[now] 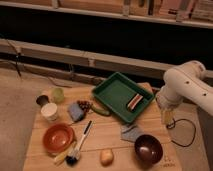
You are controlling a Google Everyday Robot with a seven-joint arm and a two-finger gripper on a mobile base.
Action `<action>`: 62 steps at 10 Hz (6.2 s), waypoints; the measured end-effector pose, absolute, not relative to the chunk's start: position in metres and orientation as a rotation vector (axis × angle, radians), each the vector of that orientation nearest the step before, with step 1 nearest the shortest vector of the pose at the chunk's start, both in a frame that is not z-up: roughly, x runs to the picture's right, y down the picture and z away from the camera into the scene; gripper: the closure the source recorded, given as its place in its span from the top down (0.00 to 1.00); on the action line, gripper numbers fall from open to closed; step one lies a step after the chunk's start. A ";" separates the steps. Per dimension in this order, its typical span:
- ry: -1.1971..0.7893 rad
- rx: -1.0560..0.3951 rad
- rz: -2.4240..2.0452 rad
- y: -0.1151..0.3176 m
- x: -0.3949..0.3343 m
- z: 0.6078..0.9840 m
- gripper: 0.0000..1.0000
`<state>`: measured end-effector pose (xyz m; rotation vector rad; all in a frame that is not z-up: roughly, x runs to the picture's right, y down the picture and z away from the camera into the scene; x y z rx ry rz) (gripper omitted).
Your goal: Place eraser in plastic cup
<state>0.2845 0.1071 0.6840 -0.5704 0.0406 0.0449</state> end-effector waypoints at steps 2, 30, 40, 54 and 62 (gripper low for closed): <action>0.033 -0.560 0.035 0.105 0.282 0.685 0.80; -0.223 -0.365 -0.236 0.090 0.180 0.803 0.80; -0.264 -0.315 -0.414 0.088 0.092 0.806 1.00; -0.311 -0.298 -0.514 0.044 0.104 0.842 0.80; -0.261 -0.415 -0.538 0.052 0.163 0.875 0.80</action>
